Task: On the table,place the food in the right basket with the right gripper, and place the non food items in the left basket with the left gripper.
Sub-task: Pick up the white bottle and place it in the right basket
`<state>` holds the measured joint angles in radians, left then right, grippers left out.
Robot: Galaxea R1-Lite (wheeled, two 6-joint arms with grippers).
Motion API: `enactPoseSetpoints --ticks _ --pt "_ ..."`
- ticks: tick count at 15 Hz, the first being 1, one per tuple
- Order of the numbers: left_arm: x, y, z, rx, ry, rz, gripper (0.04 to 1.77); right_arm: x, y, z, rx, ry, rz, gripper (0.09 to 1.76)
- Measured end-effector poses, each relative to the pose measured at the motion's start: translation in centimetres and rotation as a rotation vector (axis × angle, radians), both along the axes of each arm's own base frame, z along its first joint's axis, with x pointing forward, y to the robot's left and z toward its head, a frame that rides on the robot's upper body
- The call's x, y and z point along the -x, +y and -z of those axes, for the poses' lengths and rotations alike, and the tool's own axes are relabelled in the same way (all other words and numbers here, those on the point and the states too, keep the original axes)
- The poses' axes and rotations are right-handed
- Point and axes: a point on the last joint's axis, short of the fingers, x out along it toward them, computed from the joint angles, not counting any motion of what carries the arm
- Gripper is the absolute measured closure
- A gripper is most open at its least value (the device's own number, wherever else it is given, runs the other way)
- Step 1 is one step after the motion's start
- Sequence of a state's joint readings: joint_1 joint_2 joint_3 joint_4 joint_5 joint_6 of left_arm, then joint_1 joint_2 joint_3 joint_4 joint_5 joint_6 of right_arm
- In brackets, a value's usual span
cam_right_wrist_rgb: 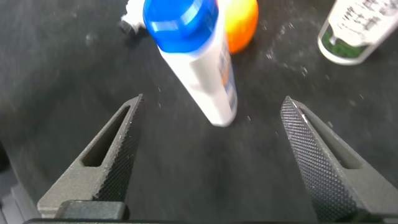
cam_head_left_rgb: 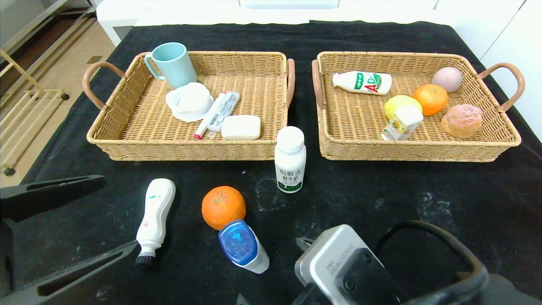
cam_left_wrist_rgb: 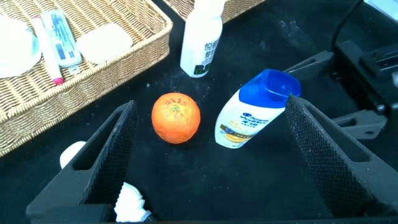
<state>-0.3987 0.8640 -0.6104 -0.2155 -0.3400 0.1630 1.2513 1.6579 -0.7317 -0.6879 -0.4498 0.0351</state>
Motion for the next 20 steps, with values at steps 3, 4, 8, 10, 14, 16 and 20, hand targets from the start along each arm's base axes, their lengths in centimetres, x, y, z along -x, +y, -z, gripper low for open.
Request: enactPoseSetpoints --ticks 3,4,8,10,14,16,20 --pt "0.0 0.0 0.0 -0.001 0.002 0.001 0.09 -0.4 -1.4 -0.1 0.004 0.002 0.022 0.22" --pt "-0.1 0.0 0.1 -0.003 0.006 0.001 0.09 -0.7 -1.7 -0.2 0.001 -0.001 0.039 0.21" --pt "-0.1 -0.1 0.1 -0.004 0.008 0.002 0.09 -2.6 -1.9 0.0 -0.015 -0.013 0.117 0.18" --pt "-0.1 -0.1 0.2 -0.004 0.01 0.003 0.09 -3.7 -1.5 -0.2 -0.037 -0.028 0.152 0.17" --pt "-0.1 -0.1 0.2 -0.004 0.01 0.003 0.09 -6.1 -0.9 -0.9 -0.062 -0.052 0.23 0.16" --pt "-0.1 -0.1 0.2 -0.004 0.01 0.003 0.09 -7.1 -0.6 -1.1 -0.077 -0.06 0.256 0.15" --pt "-0.2 -0.1 0.2 -0.005 0.011 0.003 0.09 -8.3 0.1 -1.8 -0.11 -0.082 0.31 0.15"
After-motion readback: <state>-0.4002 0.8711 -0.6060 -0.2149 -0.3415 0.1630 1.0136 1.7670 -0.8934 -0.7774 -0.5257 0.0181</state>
